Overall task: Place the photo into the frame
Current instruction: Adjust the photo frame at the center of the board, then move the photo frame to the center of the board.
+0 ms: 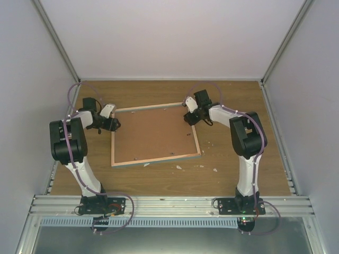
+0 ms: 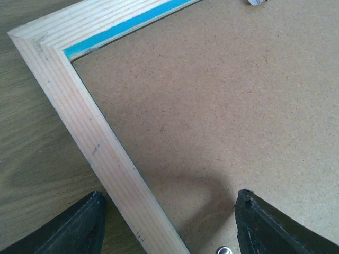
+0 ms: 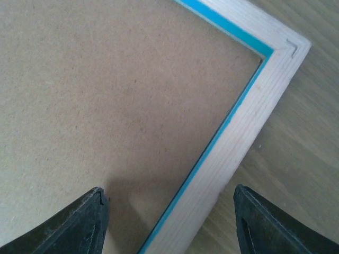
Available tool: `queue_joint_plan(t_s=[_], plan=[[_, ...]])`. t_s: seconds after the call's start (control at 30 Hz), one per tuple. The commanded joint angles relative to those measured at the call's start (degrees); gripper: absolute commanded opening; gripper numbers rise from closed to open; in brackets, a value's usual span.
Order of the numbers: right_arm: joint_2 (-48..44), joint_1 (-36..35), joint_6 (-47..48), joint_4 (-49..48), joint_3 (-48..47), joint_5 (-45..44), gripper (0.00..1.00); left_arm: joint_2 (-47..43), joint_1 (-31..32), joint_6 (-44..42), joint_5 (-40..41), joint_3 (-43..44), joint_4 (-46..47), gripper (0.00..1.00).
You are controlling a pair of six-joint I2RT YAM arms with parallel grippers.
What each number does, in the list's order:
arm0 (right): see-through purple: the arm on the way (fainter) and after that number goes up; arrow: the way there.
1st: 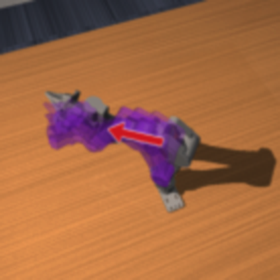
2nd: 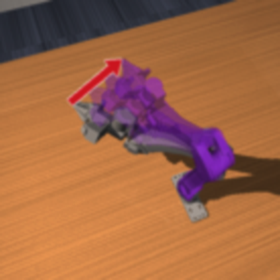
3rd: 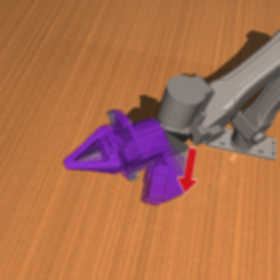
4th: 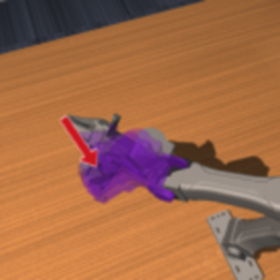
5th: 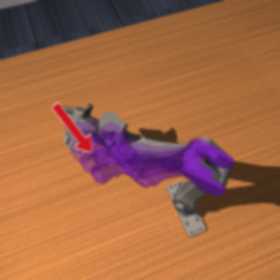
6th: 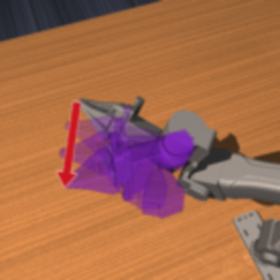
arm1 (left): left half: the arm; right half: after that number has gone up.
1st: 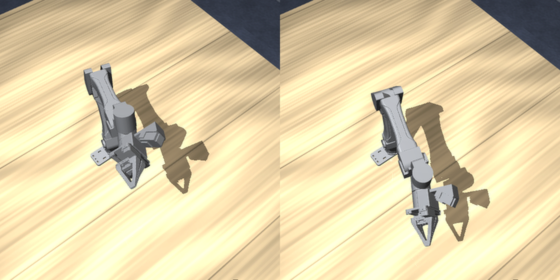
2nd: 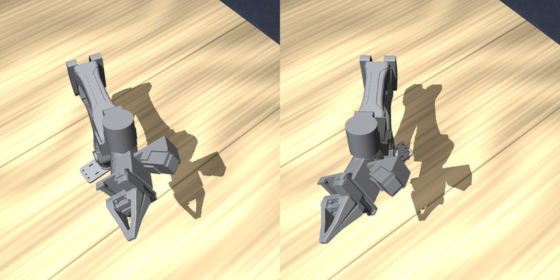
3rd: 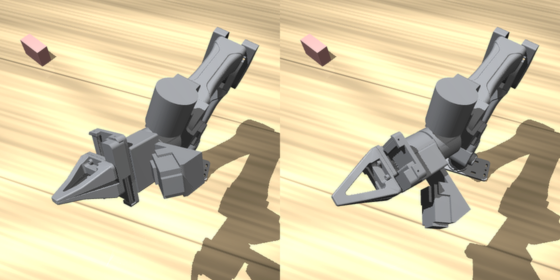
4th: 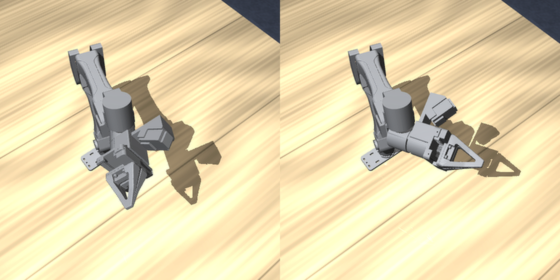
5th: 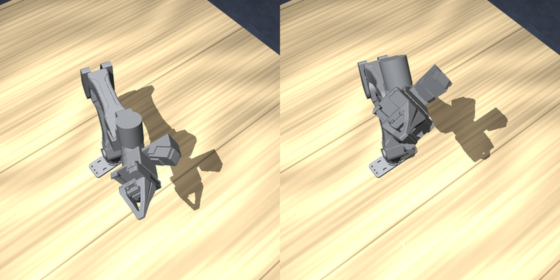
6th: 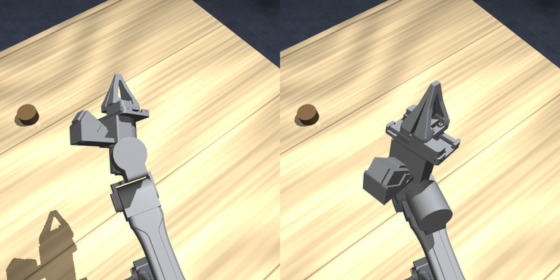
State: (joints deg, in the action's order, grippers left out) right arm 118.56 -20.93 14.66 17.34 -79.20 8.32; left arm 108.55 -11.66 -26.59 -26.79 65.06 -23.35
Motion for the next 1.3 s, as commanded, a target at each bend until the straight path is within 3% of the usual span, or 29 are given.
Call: queue_joint_plan(t_s=[0.0,0.17,0.3,0.53,0.67,0.73,0.87,1.0,1.27], plan=[[-1.39,1.94,0.54,10.72,0.05,1.51,0.66,-1.63,0.38,-1.17,0.79,-0.01,0.54,0.68],[-7.79,3.69,6.43,13.66,1.52,10.65,0.76,-3.08,0.49,-3.04,-1.68,0.77,-0.63,0.70],[-11.57,2.95,10.58,13.31,3.81,17.89,0.75,-6.80,2.59,-7.09,-1.91,0.10,-2.61,0.71],[-11.52,-4.83,14.46,13.80,4.11,26.66,0.48,-14.95,9.70,-17.30,-4.77,-4.42,-7.61,0.62],[-7.92,-8.48,15.70,14.47,4.96,27.93,0.37,-16.42,15.63,-24.96,-4.01,-9.69,-11.74,0.51],[-6.26,-9.70,15.73,14.24,5.90,28.42,0.33,-17.05,16.87,-27.64,-2.47,-13.57,-11.68,0.42],[-2.28,-10.58,15.41,14.49,7.38,28.35,0.23,-19.49,18.24,-32.54,2.15,-20.36,-9.24,0.34],[-0.55,-10.62,15.21,15.57,7.53,29.02,0.19,-23.30,18.58,-38.27,5.40,-25.89,-7.60,0.30],[-5.66,-11.23,12.32,14.24,3.26,36.12,0.23,-27.29,18.81,-43.61,3.12,-26.45,-11.82,0.30]])
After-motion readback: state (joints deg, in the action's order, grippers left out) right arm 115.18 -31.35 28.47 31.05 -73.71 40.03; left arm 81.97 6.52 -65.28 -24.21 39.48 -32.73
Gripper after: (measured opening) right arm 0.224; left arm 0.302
